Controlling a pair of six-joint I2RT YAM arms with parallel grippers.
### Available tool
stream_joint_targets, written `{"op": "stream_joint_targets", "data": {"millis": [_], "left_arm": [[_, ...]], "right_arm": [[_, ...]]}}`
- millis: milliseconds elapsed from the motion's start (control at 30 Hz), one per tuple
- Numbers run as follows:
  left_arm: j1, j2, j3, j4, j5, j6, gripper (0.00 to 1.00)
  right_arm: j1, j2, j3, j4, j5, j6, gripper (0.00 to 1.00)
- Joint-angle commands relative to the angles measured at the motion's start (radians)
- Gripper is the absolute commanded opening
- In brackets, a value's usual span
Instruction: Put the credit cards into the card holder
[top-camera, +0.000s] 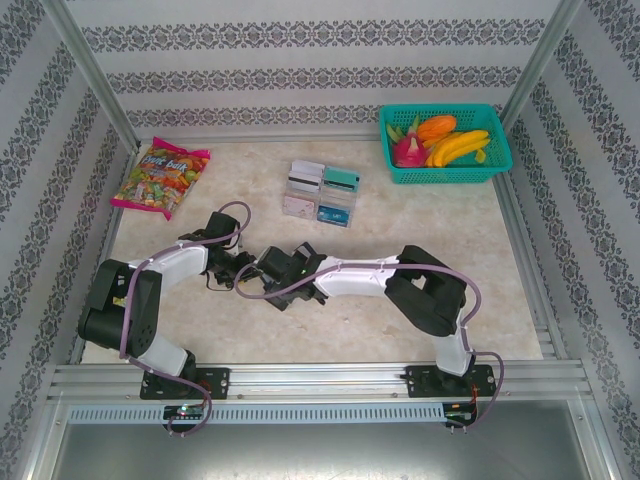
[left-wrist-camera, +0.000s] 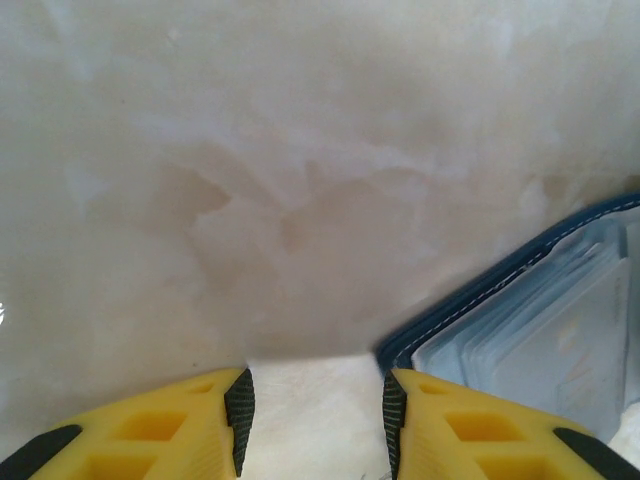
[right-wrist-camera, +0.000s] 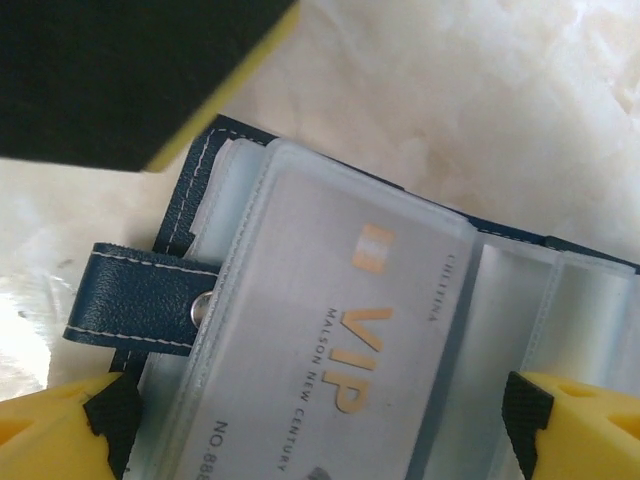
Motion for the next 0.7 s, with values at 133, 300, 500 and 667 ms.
{"op": "stream_joint_targets", "data": {"millis": [133, 300, 500, 667], "left_arm": [[-0.021, 0.025, -0.026, -0.004, 0.026, 0.001, 0.43], [-0.020, 0.023, -0.018, -0.009, 0.030, 0.002, 0.43], [-0.021, 0.013, -0.046, 0.046, 0.093, -0.033, 0.43], [-0.020, 0.025, -0.038, 0.054, 0.101, -0.034, 0.43]], "right_arm": [[-0.055, 0.000, -0.001, -0.023, -0.045, -0.013, 0.88], [-0.066, -0.053, -0.017, -0.014, -0.082, 0.010, 0.84], [-0.123, -0.221, -0.073, -0.002, -0.161, 0.102, 0.85], [-0.241, -0.302, -0.151, 0.003, -0.243, 0.179, 0.85]]}}
